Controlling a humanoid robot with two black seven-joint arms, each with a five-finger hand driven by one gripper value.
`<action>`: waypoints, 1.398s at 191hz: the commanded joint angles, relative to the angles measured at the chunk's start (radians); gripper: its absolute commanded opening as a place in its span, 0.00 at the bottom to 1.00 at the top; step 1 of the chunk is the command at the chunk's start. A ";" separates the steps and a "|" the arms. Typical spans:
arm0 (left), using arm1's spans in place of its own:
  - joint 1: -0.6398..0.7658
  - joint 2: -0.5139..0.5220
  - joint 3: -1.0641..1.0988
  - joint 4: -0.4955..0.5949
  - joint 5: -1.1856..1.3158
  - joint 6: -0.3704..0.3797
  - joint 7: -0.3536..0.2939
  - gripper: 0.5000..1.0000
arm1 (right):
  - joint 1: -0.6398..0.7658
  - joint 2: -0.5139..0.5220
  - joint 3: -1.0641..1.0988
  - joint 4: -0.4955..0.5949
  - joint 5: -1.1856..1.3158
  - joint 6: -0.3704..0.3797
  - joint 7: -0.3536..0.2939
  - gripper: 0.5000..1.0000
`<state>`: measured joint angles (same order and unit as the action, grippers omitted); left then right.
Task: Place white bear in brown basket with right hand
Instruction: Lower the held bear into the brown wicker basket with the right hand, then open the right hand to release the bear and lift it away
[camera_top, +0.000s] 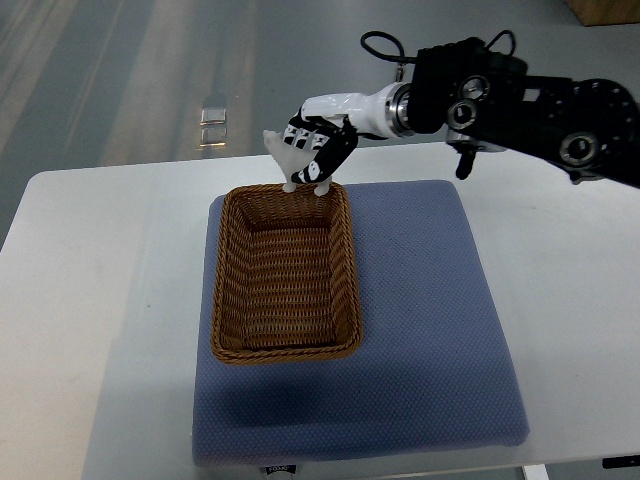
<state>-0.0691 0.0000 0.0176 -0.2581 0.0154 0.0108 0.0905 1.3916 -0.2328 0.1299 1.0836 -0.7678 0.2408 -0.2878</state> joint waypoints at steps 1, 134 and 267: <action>0.000 0.000 -0.001 0.002 0.000 0.000 0.000 1.00 | -0.011 0.113 -0.023 -0.082 -0.005 -0.023 0.001 0.01; 0.000 0.000 -0.001 0.002 0.000 0.000 0.000 1.00 | -0.209 0.233 -0.049 -0.191 -0.137 -0.100 0.019 0.08; 0.000 0.000 -0.002 0.003 0.000 0.000 0.000 1.00 | -0.227 0.233 -0.044 -0.195 -0.151 -0.100 0.027 0.65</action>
<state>-0.0690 0.0000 0.0156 -0.2551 0.0152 0.0108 0.0902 1.1601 0.0000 0.0836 0.8879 -0.9189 0.1405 -0.2597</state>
